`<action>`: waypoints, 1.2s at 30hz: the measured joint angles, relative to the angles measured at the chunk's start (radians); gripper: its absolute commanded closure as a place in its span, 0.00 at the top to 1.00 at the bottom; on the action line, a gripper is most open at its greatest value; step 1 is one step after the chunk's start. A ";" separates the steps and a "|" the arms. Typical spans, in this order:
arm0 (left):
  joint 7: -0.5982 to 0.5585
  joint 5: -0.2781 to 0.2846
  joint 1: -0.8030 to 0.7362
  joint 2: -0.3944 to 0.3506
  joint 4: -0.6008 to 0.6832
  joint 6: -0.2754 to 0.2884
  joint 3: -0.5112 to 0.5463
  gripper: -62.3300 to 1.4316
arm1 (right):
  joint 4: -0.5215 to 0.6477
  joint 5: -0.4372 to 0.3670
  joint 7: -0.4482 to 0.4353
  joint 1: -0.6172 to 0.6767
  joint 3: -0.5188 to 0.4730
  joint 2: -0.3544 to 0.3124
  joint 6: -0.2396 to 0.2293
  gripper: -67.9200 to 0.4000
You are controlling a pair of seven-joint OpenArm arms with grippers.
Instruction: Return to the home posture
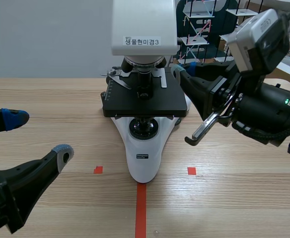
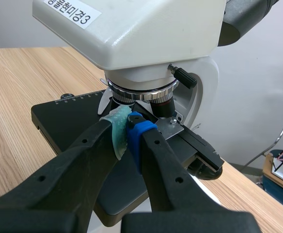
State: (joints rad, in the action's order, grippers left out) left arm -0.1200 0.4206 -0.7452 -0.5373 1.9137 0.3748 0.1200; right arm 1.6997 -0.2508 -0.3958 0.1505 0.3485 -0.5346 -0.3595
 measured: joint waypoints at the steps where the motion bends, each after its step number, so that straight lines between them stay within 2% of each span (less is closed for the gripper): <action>1: 0.000 0.000 0.000 0.000 0.000 0.000 0.000 1.00 | 0.000 0.000 0.000 0.000 0.000 0.000 0.000 0.02; 5: 0.000 0.000 0.000 0.000 0.000 0.000 0.000 1.00 | 0.000 0.000 0.000 0.000 0.000 0.000 0.000 0.02; 7: 0.000 0.000 0.000 0.000 0.000 0.000 0.000 1.00 | 0.000 0.000 0.000 0.002 0.000 0.000 0.000 0.07; 14: 0.000 0.000 0.000 0.000 0.000 0.000 0.000 1.00 | 0.003 0.001 0.001 0.069 -0.034 0.000 -0.002 0.40; 18: 0.000 0.000 0.000 0.000 0.000 0.000 0.000 1.00 | 0.035 0.001 0.004 0.166 -0.113 0.000 0.001 0.53; 25: 0.000 0.000 0.000 0.000 0.000 0.000 0.000 1.00 | 0.131 0.000 0.003 0.364 -0.200 -0.029 0.002 0.86; 28: 0.000 0.000 0.000 0.000 0.000 0.000 0.000 1.00 | 0.163 0.000 0.003 0.460 -0.242 -0.037 0.034 0.96; 30: 0.000 0.000 0.000 0.000 0.000 0.000 0.000 1.00 | 0.179 -0.005 0.003 0.523 -0.276 -0.037 0.038 1.00; 36: 0.000 0.000 0.000 0.000 0.000 0.000 0.000 1.00 | 0.227 -0.064 0.003 0.686 -0.374 -0.037 0.038 1.00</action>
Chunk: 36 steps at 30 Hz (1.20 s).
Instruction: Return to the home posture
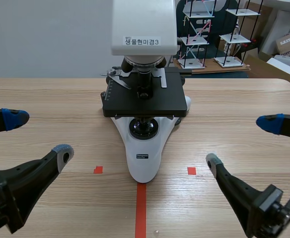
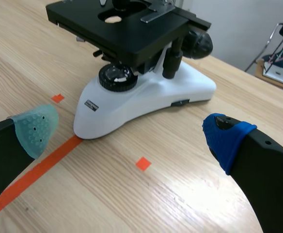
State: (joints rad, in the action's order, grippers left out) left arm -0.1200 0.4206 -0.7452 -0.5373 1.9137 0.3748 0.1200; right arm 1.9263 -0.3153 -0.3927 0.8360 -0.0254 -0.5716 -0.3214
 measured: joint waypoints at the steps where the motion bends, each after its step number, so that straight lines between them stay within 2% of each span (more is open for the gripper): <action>1: 0.000 0.000 0.000 0.000 0.000 0.000 0.000 1.00 | 0.005 -0.005 0.000 0.022 -0.013 0.000 0.000 1.00; 6: 0.000 0.000 0.000 0.000 0.000 0.000 0.000 1.00 | 0.034 -0.006 -0.002 0.117 -0.061 0.000 0.000 1.00; 10: 0.000 0.000 0.000 0.000 0.000 0.000 0.000 1.00 | 0.045 -0.019 -0.046 0.159 -0.088 0.000 0.000 1.00; 36: 0.000 0.000 0.000 0.000 0.000 0.000 0.000 1.00 | 0.045 -0.018 -0.055 0.159 -0.099 0.000 0.000 1.00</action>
